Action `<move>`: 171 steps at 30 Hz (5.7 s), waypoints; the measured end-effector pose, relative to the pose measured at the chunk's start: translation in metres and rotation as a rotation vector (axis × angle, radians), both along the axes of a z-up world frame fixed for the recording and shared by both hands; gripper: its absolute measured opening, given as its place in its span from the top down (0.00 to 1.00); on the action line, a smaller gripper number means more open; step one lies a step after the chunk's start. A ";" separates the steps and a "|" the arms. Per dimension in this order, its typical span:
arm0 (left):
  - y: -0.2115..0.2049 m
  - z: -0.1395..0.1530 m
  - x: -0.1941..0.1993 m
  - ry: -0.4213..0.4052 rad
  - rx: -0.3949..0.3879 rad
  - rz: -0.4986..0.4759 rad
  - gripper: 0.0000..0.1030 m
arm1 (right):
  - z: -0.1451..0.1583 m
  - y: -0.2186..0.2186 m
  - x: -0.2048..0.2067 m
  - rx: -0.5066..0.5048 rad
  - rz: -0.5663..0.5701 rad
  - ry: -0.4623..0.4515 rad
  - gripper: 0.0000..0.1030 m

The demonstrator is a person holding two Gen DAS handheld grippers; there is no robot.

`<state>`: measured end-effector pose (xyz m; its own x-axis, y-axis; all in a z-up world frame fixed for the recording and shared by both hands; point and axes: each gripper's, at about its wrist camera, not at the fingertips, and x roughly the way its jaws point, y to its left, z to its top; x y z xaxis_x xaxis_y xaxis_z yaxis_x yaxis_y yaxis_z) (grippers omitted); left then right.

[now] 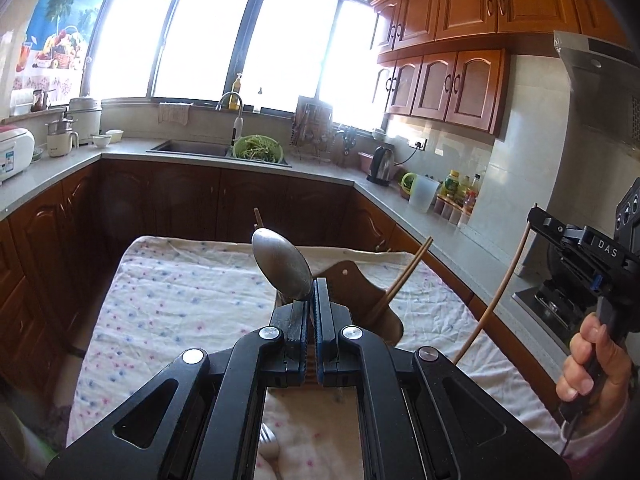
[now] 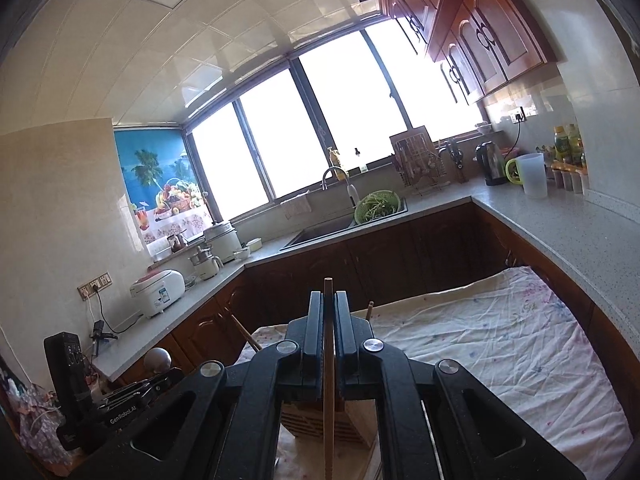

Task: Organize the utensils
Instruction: 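Carry the spoon and chopstick above the wooden holder and lower them in, then open both tools to release the spoon and chopstick into the holder, then withdraw both open tools from the holder back to the cloth, then close the right tool on a metal fork while the left tool closes on a wooden chopstick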

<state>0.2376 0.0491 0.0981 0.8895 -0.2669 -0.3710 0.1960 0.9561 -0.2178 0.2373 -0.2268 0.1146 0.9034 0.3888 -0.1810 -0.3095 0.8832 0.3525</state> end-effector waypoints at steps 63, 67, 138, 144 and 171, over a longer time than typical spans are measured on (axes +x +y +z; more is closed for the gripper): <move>-0.028 -0.082 0.098 0.131 0.103 0.040 0.62 | -0.064 0.028 0.076 -0.017 -0.043 0.085 0.63; -0.028 -0.081 0.089 0.136 0.111 0.041 0.52 | -0.063 0.020 0.068 0.022 -0.039 0.089 0.30; -0.138 -0.160 0.022 0.413 0.182 -0.194 0.52 | -0.193 -0.058 -0.050 -0.057 -0.129 0.479 0.40; -0.163 -0.185 0.055 0.475 0.250 -0.232 0.75 | -0.202 -0.061 -0.039 -0.057 -0.138 0.513 0.48; -0.156 -0.193 0.026 0.494 0.378 -0.256 0.69 | -0.232 -0.026 0.002 -0.217 -0.079 0.621 0.56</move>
<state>0.2636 -0.1067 -0.0954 0.5170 -0.2183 -0.8277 0.3897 0.9209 0.0005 0.2395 -0.2533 -0.1171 0.6302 0.2216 -0.7442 -0.0376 0.9660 0.2558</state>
